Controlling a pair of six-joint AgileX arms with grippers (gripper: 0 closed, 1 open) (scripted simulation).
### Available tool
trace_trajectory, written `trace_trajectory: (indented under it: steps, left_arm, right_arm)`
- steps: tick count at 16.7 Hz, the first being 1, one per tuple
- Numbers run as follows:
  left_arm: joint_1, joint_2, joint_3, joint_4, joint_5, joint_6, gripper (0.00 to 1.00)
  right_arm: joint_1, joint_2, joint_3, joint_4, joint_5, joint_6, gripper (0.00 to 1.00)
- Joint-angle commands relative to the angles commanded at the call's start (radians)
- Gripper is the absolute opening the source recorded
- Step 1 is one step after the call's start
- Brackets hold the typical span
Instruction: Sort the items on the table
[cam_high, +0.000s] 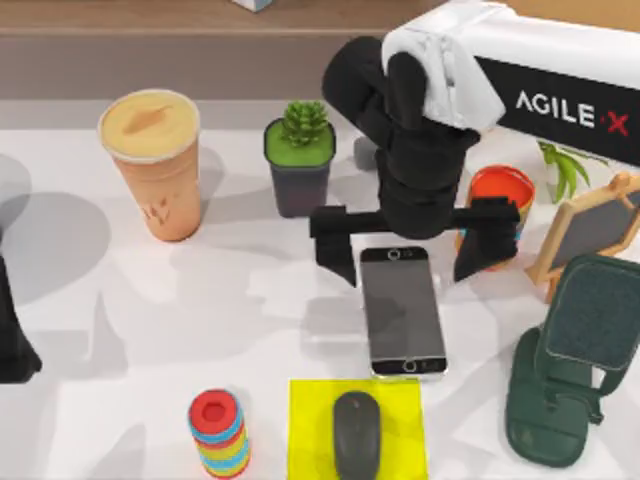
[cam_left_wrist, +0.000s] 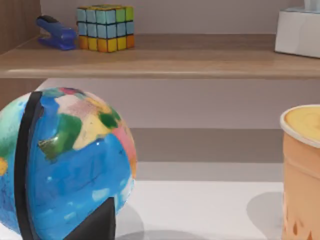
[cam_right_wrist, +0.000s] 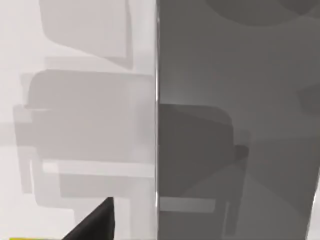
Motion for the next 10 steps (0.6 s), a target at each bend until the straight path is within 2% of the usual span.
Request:
trace_trajectory:
  steps: [6,10]
  left_arm:
    - [0.000,0.000,0.000,0.000,0.000,0.000,1.00]
    - [0.000,0.000,0.000,0.000,0.000,0.000,1.00]
  right_arm:
    - [-0.001,0.063,-0.133,0.204,0.001,0.002,1.00]
    - [0.000,0.070,-0.147,0.221,0.001,0.002,1.00]
